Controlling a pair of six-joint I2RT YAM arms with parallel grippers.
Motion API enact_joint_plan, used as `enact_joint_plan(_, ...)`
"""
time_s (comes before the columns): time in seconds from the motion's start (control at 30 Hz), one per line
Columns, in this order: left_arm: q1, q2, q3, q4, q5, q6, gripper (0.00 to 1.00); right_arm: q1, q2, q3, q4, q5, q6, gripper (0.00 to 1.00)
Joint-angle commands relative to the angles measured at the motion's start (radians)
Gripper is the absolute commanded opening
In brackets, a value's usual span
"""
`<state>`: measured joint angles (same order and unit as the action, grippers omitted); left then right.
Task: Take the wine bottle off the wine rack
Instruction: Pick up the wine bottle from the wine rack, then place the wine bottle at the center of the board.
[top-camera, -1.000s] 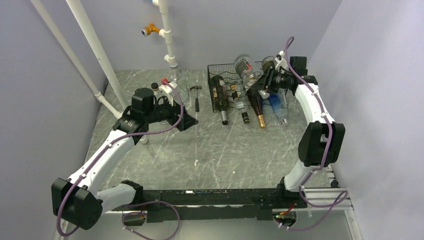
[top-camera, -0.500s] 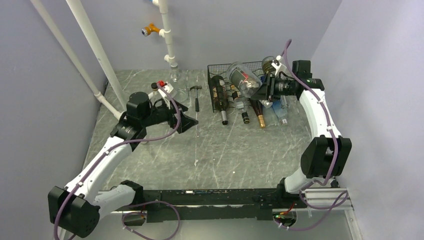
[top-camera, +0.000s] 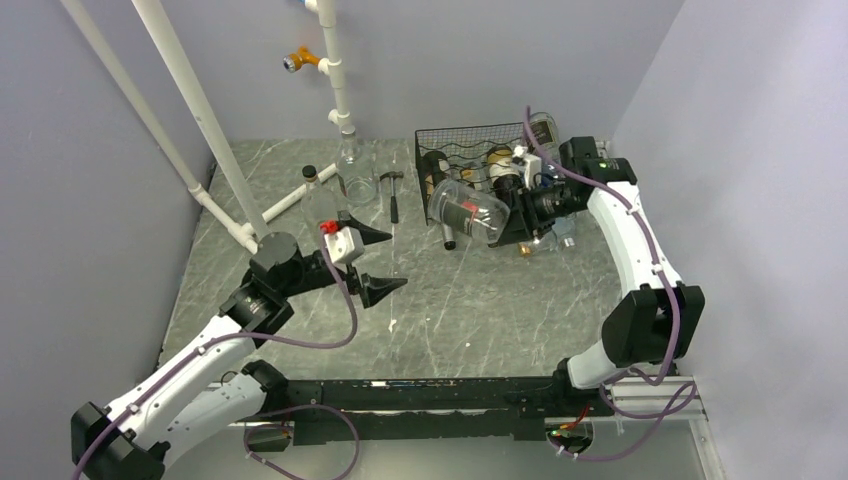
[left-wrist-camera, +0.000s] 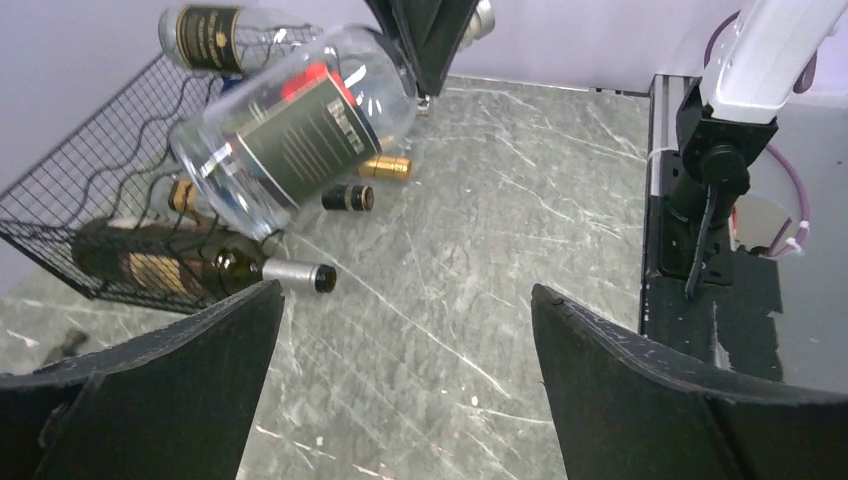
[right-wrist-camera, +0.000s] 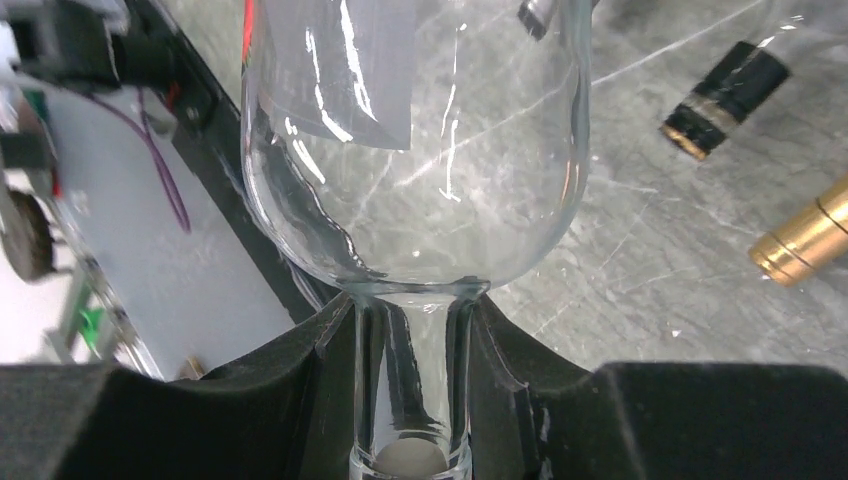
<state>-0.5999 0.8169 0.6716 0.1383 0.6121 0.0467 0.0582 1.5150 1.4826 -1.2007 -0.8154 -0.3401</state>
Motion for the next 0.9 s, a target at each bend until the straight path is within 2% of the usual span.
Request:
enact_joint_plan(0.0,-0.065,-0.037,-0.028,0.08,-0.098,0.148,1.0,0.097,-0.09,0.061,-0.041,-0.045,-0.179,0.0)
enact_joint_plan(0.27,-0.243,-0.049,-0.059,0.035,-0.301,0.319,0.99,0.255,-0.099,0.061,-0.135,0.136,-0.247,0.0)
enact_joint_plan(0.57,-0.456,0.084,-0.023,-0.004,-0.537,0.41,0.99,0.368,-0.107,0.076,-0.207,0.334,-0.297,0.0)
enact_joint_plan(0.63,-0.493,0.136,-0.036,0.044,-0.594,0.395,0.99,0.38,-0.109,0.077,-0.222,0.371,-0.311,0.0)
enact_joint_plan(0.73,-0.505,0.173,-0.135,0.245,-0.677,0.294,0.99,0.404,-0.107,0.077,-0.25,0.438,-0.338,0.0)
enact_joint_plan(0.87,-0.505,0.194,-0.288,0.527,-0.662,0.192,0.99,0.451,-0.093,0.094,-0.299,0.539,-0.362,0.0)
